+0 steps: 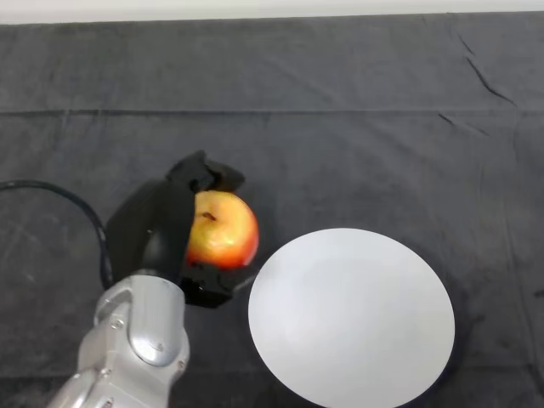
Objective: Move the apple to the plate
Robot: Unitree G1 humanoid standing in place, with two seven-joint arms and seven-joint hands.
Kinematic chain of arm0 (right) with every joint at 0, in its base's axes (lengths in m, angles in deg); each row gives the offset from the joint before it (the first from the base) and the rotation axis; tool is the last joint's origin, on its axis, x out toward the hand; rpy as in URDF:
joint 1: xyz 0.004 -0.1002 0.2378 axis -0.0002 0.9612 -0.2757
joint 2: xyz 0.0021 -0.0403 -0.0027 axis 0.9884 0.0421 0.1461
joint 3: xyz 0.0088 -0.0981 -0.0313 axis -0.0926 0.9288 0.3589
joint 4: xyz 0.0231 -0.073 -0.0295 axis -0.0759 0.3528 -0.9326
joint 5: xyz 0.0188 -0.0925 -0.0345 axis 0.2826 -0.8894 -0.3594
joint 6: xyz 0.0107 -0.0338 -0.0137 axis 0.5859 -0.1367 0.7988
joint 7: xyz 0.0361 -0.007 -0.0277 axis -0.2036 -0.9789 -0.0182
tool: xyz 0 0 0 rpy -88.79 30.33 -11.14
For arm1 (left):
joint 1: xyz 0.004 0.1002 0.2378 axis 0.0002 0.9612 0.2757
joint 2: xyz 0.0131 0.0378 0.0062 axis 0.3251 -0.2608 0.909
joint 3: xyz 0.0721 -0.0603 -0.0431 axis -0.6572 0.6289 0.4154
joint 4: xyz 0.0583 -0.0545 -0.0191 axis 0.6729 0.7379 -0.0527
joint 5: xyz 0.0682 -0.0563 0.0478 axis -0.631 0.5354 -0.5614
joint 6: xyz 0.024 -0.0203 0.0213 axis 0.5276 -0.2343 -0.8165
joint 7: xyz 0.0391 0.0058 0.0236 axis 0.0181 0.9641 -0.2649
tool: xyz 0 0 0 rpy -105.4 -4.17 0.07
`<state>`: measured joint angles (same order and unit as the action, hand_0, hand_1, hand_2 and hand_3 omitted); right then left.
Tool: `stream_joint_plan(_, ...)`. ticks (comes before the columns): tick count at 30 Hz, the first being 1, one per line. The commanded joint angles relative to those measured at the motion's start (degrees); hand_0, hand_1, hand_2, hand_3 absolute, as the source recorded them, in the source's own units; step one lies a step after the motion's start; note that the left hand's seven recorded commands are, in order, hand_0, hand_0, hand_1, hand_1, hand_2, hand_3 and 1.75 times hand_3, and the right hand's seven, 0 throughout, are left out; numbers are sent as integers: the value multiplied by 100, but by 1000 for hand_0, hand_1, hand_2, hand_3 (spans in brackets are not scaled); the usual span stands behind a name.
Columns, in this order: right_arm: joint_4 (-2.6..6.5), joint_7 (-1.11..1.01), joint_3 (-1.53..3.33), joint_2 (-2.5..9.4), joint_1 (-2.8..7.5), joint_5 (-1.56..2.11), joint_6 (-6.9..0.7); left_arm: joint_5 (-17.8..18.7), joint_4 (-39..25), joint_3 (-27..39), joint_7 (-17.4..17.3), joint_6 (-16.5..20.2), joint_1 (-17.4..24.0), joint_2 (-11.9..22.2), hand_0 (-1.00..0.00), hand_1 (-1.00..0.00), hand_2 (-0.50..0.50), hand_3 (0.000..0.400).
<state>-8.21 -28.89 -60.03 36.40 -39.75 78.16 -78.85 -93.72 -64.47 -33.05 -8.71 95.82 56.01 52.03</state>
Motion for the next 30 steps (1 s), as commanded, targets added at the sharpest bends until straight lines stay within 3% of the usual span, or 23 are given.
stream_joint_plan(1, -112, 17, -63, -59, 109, 171, -12, -105, 76, -112, 91, -72, -379, -63, -1000, -1000, 0, 400)
stream_joint_plan(15, -98, 11, -65, -64, 104, 170, -10, 341, 823, -871, 303, -275, -1038, -387, -1000, -1000, 0, 400)
stream_joint_plan(30, -90, 7, -66, -68, 101, 168, -9, 1367, 1697, -1696, 768, -610, -1835, -772, -1000, -1000, 0, 400)
